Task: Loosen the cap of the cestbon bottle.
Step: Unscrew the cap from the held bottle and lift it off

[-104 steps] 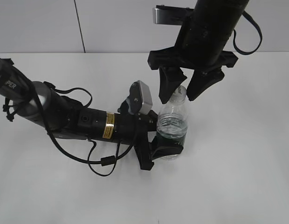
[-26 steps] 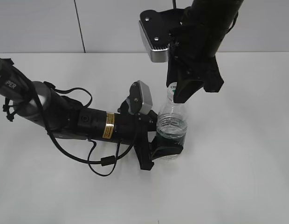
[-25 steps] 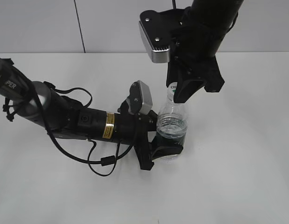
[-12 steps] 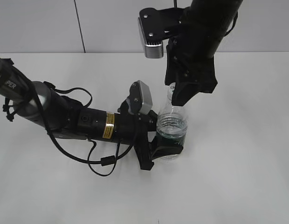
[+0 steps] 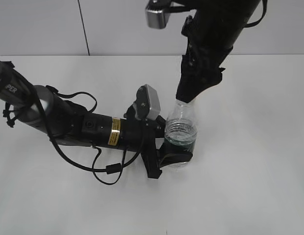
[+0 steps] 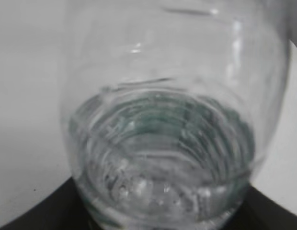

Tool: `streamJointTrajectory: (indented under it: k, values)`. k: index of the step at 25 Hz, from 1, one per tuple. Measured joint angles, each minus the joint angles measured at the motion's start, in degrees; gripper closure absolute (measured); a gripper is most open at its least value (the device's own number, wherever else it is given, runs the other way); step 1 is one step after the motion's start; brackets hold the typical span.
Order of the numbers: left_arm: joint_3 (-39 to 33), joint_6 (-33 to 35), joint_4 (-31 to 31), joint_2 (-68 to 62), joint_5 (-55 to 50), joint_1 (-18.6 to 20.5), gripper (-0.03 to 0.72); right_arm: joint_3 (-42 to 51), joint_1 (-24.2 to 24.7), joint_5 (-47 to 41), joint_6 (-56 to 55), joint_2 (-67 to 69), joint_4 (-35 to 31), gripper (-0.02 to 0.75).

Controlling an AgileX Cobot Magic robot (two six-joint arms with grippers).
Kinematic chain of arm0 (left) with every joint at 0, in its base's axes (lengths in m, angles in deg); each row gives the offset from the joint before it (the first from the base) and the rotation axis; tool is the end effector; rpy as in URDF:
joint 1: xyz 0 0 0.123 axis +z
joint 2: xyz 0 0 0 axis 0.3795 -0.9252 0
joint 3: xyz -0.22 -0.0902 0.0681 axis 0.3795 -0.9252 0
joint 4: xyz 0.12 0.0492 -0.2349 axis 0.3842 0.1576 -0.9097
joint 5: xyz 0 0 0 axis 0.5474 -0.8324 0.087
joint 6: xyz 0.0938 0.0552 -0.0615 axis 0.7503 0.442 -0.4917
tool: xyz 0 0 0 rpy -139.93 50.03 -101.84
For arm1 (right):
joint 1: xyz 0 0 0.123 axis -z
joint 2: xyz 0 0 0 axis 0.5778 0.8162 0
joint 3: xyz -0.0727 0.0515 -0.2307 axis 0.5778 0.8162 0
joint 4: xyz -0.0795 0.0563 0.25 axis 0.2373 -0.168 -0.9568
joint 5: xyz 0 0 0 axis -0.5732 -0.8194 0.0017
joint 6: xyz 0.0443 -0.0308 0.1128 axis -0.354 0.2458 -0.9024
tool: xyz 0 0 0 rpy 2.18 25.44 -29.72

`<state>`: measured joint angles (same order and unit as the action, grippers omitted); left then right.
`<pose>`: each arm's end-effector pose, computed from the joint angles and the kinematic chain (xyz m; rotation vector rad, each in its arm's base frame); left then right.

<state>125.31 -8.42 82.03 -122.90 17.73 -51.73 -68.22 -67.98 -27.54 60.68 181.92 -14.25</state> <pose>0.2929 -0.2744 0.0068 1.3922 1.6011 -0.9759 0.3155 0.2376 0.2213 -1.9303 2.1009 0.2834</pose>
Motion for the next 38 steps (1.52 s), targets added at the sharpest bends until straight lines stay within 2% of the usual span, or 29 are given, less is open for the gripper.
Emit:
streamJointTrajectory:
  k: [3,7,9,12,19,28,32,35,38]
  values:
    - [0.0,0.0,0.0,0.0,0.0,0.0,0.28,0.0,0.0,0.0,-13.8,-1.7,-0.1,0.181]
    - [0.0,0.0,0.0,0.0,0.0,0.0,0.28,0.0,0.0,0.0,-39.5,-2.0,-0.1,0.181]
    - [0.0,0.0,0.0,0.1,0.0,0.0,0.28,0.0,0.0,0.0,-47.2,-2.0,-0.1,0.181]
    - [0.0,0.0,0.0,0.1,-0.2,0.0,0.28,0.0,0.0,0.0,-53.0,-2.0,0.2,0.182]
    - [0.0,0.0,0.0,0.1,-0.2,0.0,0.28,0.3,0.0,0.0,-59.6,0.2,0.8,0.182]
    - [0.0,0.0,0.1,0.2,-0.3,0.0,0.28,0.4,0.0,0.0,-62.9,0.4,3.2,0.182]
    - [0.0,0.0,0.1,0.2,-0.3,0.0,0.28,0.4,0.0,0.0,-63.3,2.1,2.2,0.185]
    - [0.0,0.0,0.1,0.2,-0.3,0.0,0.28,0.4,0.0,0.0,-63.3,3.2,0.7,0.221]
    - [0.0,0.0,0.1,0.2,-0.3,0.0,0.28,0.4,0.0,0.0,-63.3,3.4,0.2,0.293]
